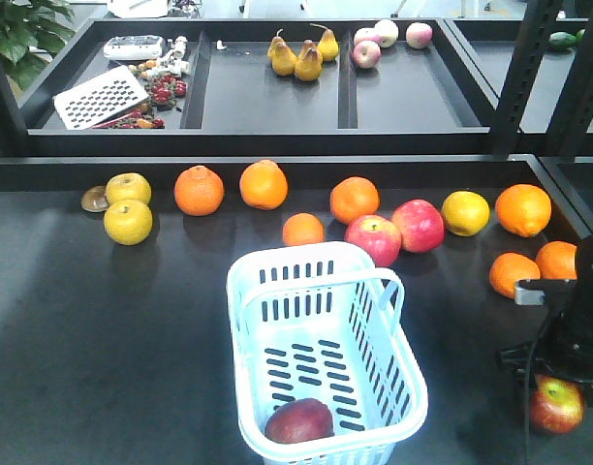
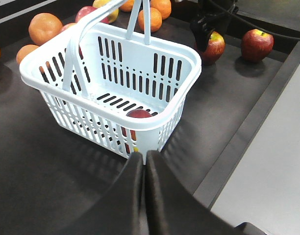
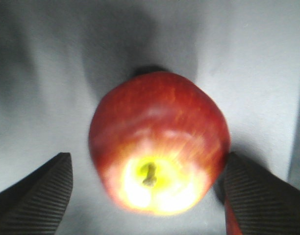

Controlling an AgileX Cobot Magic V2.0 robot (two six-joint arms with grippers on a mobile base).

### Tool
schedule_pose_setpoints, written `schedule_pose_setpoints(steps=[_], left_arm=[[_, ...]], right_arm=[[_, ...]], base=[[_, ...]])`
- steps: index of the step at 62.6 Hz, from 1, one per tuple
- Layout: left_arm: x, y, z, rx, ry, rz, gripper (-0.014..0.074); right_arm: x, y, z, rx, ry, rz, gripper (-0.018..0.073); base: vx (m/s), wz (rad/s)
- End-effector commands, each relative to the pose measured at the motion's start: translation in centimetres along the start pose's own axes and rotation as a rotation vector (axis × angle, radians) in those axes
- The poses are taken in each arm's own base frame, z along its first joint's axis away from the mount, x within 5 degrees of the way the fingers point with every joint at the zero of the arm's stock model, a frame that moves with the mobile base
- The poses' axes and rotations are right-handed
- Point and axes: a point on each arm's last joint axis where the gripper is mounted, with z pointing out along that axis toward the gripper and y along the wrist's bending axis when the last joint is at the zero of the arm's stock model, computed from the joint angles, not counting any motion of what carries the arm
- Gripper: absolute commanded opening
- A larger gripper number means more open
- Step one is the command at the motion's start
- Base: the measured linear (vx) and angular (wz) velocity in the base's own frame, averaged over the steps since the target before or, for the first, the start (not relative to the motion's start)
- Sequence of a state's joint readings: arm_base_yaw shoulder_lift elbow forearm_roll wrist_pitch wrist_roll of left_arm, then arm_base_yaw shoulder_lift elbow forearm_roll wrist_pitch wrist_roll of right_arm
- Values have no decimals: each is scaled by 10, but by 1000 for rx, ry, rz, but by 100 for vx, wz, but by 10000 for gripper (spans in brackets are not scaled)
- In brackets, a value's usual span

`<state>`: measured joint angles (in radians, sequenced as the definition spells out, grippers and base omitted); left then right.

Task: Pick three apples into basket with both arms
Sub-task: 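Close the right gripper on the second red apple and lift it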

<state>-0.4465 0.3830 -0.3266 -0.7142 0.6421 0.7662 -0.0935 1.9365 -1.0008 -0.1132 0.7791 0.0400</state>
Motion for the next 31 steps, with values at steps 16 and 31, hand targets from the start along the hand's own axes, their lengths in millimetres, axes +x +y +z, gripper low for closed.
schedule_pose_setpoints(steps=[16, 31], left_arm=[[-11, 2, -2, -19, -65, -34, -8], [-11, 2, -2, -19, -65, -34, -8]], right_arm=[[-7, -3, -8, -3, -53, 0, 522], [-1, -5, -53, -14, -179, 4, 141]], base=[[0, 0], [0, 0]])
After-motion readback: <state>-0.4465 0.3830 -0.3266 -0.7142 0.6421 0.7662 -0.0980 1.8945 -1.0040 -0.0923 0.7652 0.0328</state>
